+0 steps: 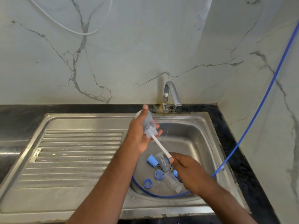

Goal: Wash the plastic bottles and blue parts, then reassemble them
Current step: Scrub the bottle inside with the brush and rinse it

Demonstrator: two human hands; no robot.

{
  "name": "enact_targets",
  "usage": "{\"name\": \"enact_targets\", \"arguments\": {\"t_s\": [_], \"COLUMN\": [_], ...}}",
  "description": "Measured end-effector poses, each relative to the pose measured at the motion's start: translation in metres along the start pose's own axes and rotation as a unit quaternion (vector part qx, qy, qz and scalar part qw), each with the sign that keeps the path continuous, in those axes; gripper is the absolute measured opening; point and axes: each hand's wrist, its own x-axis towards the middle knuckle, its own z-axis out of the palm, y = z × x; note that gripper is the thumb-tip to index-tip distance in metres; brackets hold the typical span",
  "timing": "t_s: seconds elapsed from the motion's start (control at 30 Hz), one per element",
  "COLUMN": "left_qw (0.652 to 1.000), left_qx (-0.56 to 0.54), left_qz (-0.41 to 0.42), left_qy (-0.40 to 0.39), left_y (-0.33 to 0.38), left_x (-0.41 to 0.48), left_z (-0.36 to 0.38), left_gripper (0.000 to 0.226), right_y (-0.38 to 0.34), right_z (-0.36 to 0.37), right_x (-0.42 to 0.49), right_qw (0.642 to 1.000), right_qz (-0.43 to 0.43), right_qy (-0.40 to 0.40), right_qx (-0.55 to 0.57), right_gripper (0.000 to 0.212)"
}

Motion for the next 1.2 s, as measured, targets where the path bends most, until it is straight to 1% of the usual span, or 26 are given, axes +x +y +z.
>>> {"name": "enact_targets", "arguments": {"t_s": [0.03,0.1,0.17,0.23,0.3,0.33,0.37,0.4,0.43,0.5,0.53,0.57,0.6,0.63,0.67,0.73,0.8,0.87,0.93,0.97,1.0,1.03,1.07,1.1,1.17,1.2], "left_qw": [0.999,0.991,0.982,0.983,0.997,0.996,0.995,0.996,0.997,1.000,1.000,1.000,0.999,0.995,0.988,0.969,0.966,0.985,0.996,0.996,0.997,0.998,0.999,1.000,1.000,1.000], "left_qx": [-0.041,-0.123,-0.166,-0.146,-0.003,0.062,0.091,0.087,0.068,0.014,-0.004,-0.014,-0.034,-0.076,-0.125,-0.204,-0.196,-0.098,0.022,0.050,0.056,0.044,0.024,0.007,-0.001,-0.007], "left_qz": [-0.010,-0.022,0.002,0.017,0.023,0.030,0.036,0.033,0.023,0.004,0.001,0.003,0.012,0.016,0.017,0.027,0.038,0.034,0.041,0.045,0.043,0.035,0.028,0.022,0.021,0.025], "left_qy": [-0.016,-0.050,-0.088,-0.110,-0.072,-0.048,-0.030,-0.014,0.001,0.005,-0.006,-0.020,-0.036,-0.059,-0.087,-0.137,-0.165,-0.140,-0.076,-0.057,-0.039,-0.022,-0.006,0.004,0.007,0.001], "left_y": [-0.001,0.000,-0.003,-0.005,-0.001,0.001,0.003,0.003,0.004,0.002,0.001,0.000,0.000,0.000,0.000,-0.001,0.001,0.004,0.009,0.010,0.009,0.008,0.007,0.005,0.002,0.003], "left_x": [-0.001,-0.004,-0.008,-0.012,-0.011,-0.009,-0.006,-0.002,-0.002,-0.006,-0.006,-0.006,-0.007,-0.008,-0.009,-0.010,-0.011,-0.008,-0.003,-0.001,0.001,0.000,-0.002,-0.003,-0.005,-0.006], "left_z": [0.001,0.001,0.001,0.002,0.003,-0.001,-0.005,-0.010,-0.012,-0.012,-0.010,-0.007,-0.005,-0.004,-0.003,-0.003,0.001,0.002,-0.005,-0.010,-0.015,-0.016,-0.014,-0.011,-0.005,-0.003], "left_gripper": [0.064,0.047,0.046,0.057,0.063,0.062,0.059,0.055,0.052,0.054,0.060,0.066,0.066,0.062,0.057,0.057,0.056,0.062,0.063,0.061,0.057,0.051,0.049,0.052,0.070,0.074], "right_y": [-0.006,-0.019,-0.021,-0.021,-0.017,-0.013,-0.007,-0.001,0.004,0.008,0.006,0.001,-0.006,-0.015,-0.024,-0.031,-0.029,-0.025,-0.017,-0.013,-0.006,0.002,0.005,0.005,-0.001,-0.008], "right_z": [-0.001,-0.009,-0.016,-0.014,-0.008,-0.005,-0.002,-0.002,-0.003,-0.003,-0.002,-0.002,-0.002,-0.004,-0.007,-0.012,-0.011,-0.006,-0.001,0.001,0.002,0.004,0.007,0.011,0.017,0.019], "right_x": [-0.005,-0.013,-0.017,-0.017,-0.015,-0.013,-0.009,-0.006,-0.004,-0.002,-0.002,-0.004,-0.007,-0.012,-0.016,-0.020,-0.019,-0.018,-0.014,-0.011,-0.008,-0.004,-0.003,-0.001,-0.002,-0.003], "right_qw": [0.991,0.945,0.904,0.897,0.935,0.963,0.987,0.996,0.994,0.984,0.986,0.994,1.000,0.988,0.963,0.915,0.895,0.916,0.958,0.978,0.994,0.993,0.981,0.972,0.984,0.996], "right_qz": [0.049,0.110,0.116,0.105,0.090,0.075,0.045,0.011,-0.017,-0.035,-0.039,-0.030,0.002,0.054,0.091,0.105,0.097,0.086,0.069,0.050,0.019,-0.012,-0.027,-0.028,-0.021,-0.003], "right_qy": [-0.050,-0.160,-0.241,-0.237,-0.137,-0.063,0.012,0.069,0.100,0.109,0.092,0.060,0.011,-0.053,-0.118,-0.230,-0.256,-0.196,-0.068,0.001,0.061,0.102,0.120,0.126,0.093,0.053], "right_qx": [0.113,0.262,0.332,0.359,0.313,0.250,0.157,0.046,-0.046,-0.135,-0.130,-0.082,0.019,0.135,0.225,0.315,0.351,0.338,0.268,0.201,0.085,-0.049,-0.149,-0.195,-0.151,-0.067], "right_gripper": [0.029,0.034,0.038,0.039,0.033,0.030,0.028,0.027,0.026,0.024,0.024,0.025,0.027,0.029,0.031,0.037,0.040,0.037,0.032,0.029,0.028,0.027,0.026,0.024,0.025,0.026]}}
